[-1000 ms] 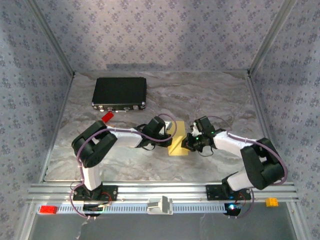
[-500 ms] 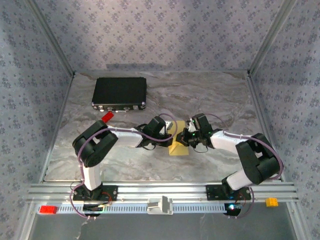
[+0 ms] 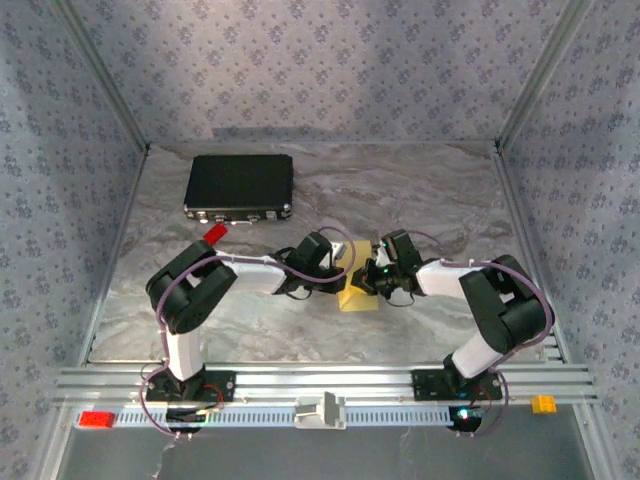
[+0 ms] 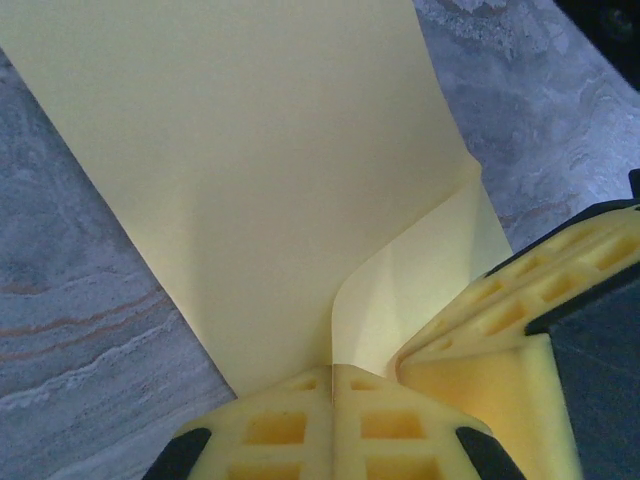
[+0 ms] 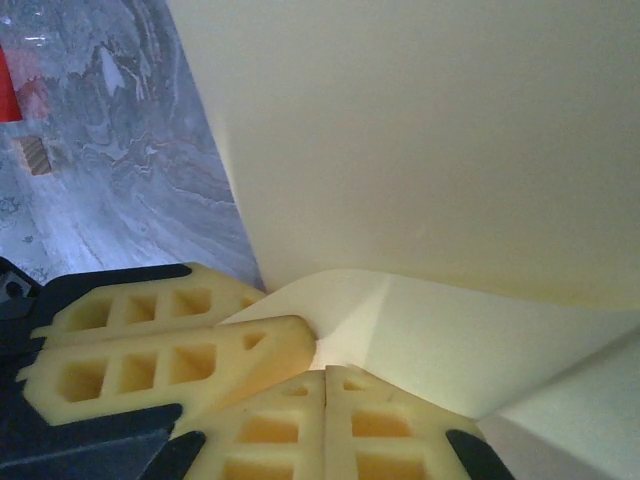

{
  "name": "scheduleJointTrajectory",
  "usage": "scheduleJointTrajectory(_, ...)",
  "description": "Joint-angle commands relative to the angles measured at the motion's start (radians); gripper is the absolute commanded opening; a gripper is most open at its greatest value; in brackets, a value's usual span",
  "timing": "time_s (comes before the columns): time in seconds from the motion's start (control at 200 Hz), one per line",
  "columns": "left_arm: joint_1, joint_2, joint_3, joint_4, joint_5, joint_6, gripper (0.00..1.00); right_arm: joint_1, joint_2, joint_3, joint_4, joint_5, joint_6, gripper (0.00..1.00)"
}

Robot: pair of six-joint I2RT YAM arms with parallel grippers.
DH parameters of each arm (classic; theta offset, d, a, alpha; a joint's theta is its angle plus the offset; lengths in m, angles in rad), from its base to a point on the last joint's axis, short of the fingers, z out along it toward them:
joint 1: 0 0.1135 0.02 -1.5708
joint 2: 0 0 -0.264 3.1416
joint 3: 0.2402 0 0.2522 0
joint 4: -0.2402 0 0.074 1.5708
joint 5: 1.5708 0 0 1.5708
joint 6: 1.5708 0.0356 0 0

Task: Fold a paper plane with a square sheet of paper (pick it up from the middle)
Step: Fold the triangle a second time at the center of the table.

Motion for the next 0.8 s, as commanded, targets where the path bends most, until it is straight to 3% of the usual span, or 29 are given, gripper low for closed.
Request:
scheduleJointTrajectory(0.0,0.002,0.03,0.009,-0.045,0.003,0.02,0.04,-0.01,0.009,-0.035,0.015,0.002,-0.004,0.01)
scheduleJointTrajectory(0.425,0.005,0.029,0.002,-0.051,0.003,0.02,0.04,-0.053,-0.049,0.038,-0.055,-0.022,-0.046,0.02)
scheduleJointTrajectory(0.8,0.008,0.029,0.001,-0.05,0.006,0.019,0.04,-0.09,0.057,-0.027,-0.012,0.008,-0.05,0.02)
